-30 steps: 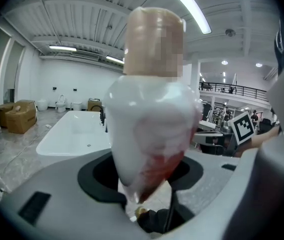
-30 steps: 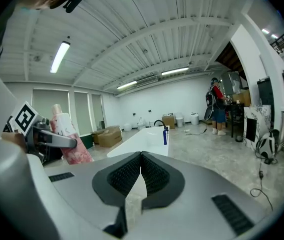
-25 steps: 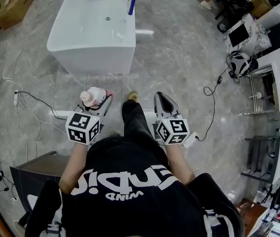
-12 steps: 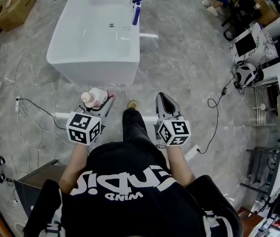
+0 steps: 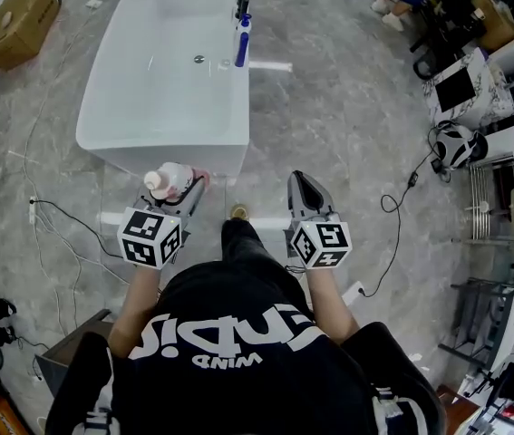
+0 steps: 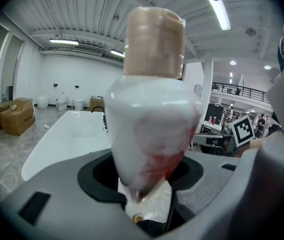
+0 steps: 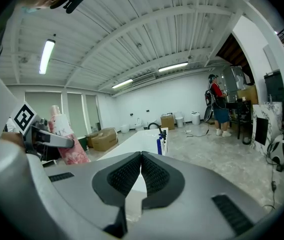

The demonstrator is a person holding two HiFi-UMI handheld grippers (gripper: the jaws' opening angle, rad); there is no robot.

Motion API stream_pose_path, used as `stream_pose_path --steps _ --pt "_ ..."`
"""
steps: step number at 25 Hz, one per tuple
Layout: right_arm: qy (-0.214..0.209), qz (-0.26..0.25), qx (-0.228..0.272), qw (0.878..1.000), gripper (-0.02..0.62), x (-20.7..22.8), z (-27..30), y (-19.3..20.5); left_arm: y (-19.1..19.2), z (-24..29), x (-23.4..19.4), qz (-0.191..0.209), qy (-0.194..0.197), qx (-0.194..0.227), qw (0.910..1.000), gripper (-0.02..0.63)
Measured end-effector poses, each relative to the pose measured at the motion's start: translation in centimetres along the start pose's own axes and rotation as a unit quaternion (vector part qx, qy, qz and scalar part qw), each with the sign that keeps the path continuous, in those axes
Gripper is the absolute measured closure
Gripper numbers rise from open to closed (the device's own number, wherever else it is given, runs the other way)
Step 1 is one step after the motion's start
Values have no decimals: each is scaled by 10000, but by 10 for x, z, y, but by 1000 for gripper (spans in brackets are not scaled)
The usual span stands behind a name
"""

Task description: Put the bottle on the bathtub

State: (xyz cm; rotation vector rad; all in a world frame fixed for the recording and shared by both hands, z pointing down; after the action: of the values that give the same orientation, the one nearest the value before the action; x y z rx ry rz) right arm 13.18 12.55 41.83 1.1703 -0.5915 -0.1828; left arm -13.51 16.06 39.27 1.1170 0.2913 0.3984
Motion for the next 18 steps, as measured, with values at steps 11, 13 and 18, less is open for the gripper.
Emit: stream_pose_path --steps 11,13,18 --pt "-153 -98 10 9998 571 52 89 -58 -51 92 -45 -13 -226 53 9997 371" --pt "-150 -112 0 9998 571 60 99 -64 -57 106 -50 16 -254 67 9997 371" --pt "-98 -34 -79 9999 571 69 123 -67 -68 128 -68 93 -259 36 9996 371"
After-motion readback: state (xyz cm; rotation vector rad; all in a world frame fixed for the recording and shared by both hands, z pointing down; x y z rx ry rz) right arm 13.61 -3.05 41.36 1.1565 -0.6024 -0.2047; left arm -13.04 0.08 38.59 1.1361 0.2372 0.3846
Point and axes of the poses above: the fingertips, and each gripper's own axes: z forward along the fingers, x to its right, y out of its underside, the point moved 6 cm from there along -z, backward along the fingers, and after that the axes turned 9 degrees about z, right-handed, at the moved point
